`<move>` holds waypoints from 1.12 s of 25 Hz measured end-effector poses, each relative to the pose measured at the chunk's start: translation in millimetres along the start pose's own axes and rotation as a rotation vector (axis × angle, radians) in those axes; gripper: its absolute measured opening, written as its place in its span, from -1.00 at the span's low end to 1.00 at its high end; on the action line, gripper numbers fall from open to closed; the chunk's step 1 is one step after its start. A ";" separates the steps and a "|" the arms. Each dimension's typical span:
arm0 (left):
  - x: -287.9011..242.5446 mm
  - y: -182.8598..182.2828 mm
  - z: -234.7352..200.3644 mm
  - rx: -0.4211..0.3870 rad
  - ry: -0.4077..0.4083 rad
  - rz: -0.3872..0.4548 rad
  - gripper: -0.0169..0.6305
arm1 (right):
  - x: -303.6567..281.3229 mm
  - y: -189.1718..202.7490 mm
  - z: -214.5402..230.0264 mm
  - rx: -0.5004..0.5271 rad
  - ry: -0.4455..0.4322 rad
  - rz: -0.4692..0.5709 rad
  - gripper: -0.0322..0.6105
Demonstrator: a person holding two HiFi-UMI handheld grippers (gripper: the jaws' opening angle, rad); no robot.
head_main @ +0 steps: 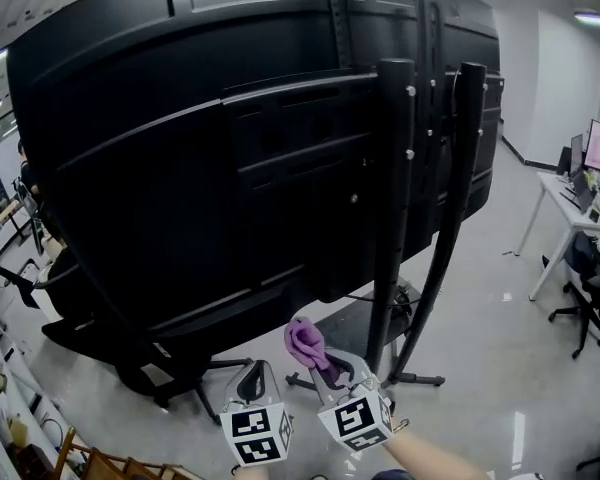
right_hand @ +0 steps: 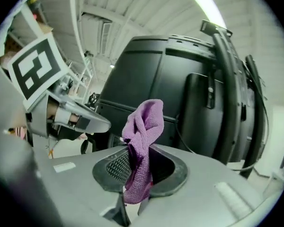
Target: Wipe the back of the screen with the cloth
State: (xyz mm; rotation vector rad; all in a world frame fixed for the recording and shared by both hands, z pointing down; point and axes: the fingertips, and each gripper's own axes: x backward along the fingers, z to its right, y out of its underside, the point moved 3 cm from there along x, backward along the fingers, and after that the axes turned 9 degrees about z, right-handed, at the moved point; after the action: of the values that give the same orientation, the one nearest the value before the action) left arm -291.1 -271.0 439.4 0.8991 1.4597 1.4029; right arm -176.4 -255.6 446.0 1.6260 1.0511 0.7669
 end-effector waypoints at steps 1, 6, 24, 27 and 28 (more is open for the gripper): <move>-4.7 -3.1 17.8 0.000 0.016 0.005 -0.92 | 13.1 1.8 17.6 -0.036 0.020 0.016 -0.68; -35.2 -2.8 123.8 0.036 0.075 0.011 -0.92 | 86.0 27.9 116.2 -0.115 0.121 0.015 -0.68; -121.1 -19.6 483.5 0.094 0.223 -0.031 -0.92 | 308.5 118.6 408.5 -0.164 0.330 -0.056 -0.68; -134.7 -24.2 504.1 0.089 0.235 -0.038 -0.92 | 309.1 126.1 430.7 -0.178 0.332 -0.040 -0.68; -140.5 -25.8 509.4 0.085 0.234 -0.039 -0.92 | 307.4 127.8 438.3 -0.183 0.332 -0.037 -0.68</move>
State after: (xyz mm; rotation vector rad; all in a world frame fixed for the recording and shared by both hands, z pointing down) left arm 236.2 -229.7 451.0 0.7736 1.7139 1.4648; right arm 366.8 -167.6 438.6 1.3478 1.2003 1.1016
